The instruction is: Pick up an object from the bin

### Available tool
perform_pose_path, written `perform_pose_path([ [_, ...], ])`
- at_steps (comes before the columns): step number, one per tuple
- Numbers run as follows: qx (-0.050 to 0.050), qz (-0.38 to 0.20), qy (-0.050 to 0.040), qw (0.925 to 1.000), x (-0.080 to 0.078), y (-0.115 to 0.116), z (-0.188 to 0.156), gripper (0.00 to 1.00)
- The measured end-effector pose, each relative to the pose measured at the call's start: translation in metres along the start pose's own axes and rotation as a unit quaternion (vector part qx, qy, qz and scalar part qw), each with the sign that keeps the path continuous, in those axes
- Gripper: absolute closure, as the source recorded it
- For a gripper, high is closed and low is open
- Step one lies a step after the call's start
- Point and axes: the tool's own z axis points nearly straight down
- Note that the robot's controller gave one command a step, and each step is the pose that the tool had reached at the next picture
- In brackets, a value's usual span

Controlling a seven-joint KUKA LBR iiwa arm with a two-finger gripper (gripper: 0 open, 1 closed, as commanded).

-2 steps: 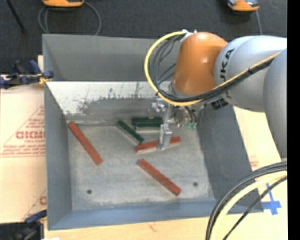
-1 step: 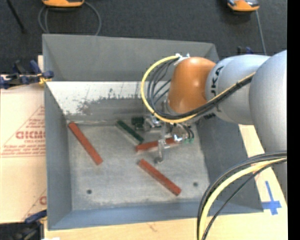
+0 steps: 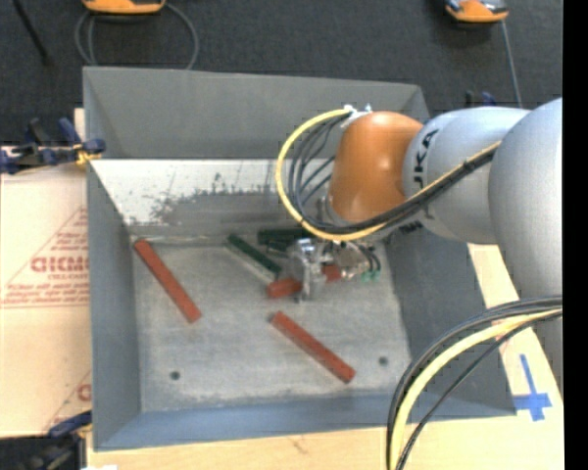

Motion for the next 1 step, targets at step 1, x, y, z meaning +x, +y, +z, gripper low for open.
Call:
perform_pose_path([
  [1,0.002,-0.092,-0.0025,0.9958,-0.0157,-0.028,-0.1795,1.0],
])
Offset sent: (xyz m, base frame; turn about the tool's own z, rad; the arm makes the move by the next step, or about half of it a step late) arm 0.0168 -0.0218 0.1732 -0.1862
